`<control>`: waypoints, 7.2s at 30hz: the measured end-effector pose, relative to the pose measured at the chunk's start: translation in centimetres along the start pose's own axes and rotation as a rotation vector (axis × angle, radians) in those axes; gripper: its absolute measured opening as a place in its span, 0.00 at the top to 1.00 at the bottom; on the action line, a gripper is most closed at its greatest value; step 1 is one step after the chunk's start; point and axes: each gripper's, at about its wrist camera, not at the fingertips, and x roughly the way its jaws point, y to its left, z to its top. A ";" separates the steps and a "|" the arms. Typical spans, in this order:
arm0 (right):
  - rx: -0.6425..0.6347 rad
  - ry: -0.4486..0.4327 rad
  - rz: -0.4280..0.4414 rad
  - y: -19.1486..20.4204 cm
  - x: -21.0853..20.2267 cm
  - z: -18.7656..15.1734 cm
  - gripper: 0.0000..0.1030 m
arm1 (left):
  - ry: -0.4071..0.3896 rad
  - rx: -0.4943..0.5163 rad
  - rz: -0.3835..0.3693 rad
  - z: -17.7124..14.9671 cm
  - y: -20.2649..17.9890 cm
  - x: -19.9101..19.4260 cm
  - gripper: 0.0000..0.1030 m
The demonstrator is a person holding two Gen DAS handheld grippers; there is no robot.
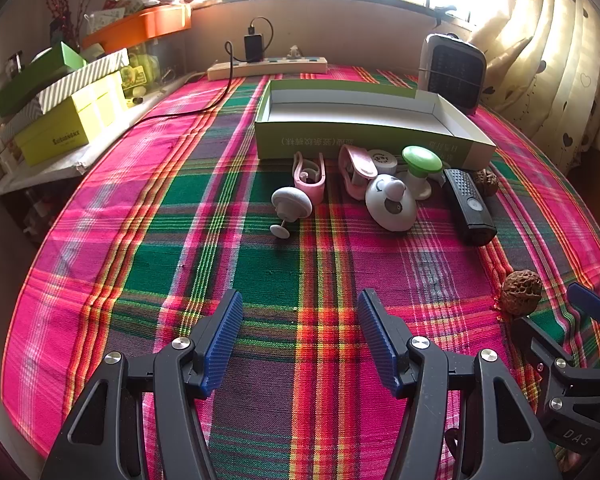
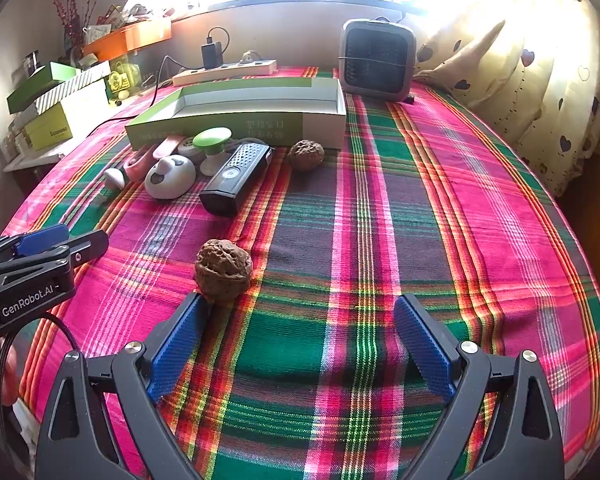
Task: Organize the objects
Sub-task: 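Move the right tool toward the walnut on the cloth, then close the right tool on the walnut while the left tool grasps the white mushroom knob, then carry the walnut and white knob into the box with both tools, then open both tools to release walnut and knob in the box, withdraw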
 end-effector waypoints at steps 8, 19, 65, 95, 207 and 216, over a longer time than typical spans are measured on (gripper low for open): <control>-0.014 -0.003 0.018 0.5 0.0 -0.1 0.08 | 0.003 0.001 0.000 -0.1 0.0 0.1 0.43; -0.026 0.001 0.038 0.8 0.2 0.1 0.09 | 0.004 -0.005 0.005 -0.2 -0.1 0.2 0.43; -0.088 -0.025 0.108 2.5 1.1 1.6 0.68 | 0.029 -0.038 -0.089 3.0 2.3 1.9 0.43; -0.062 0.001 0.118 2.3 1.8 2.7 0.68 | 0.010 -0.014 -0.088 5.1 3.1 3.7 0.75; -0.130 0.085 0.071 -0.6 16.0 20.8 0.51 | 0.063 0.078 -0.121 18.7 0.1 13.2 0.60; -0.109 0.046 0.072 -1.0 13.9 20.6 0.48 | 0.032 0.061 -0.138 18.0 0.5 10.9 0.58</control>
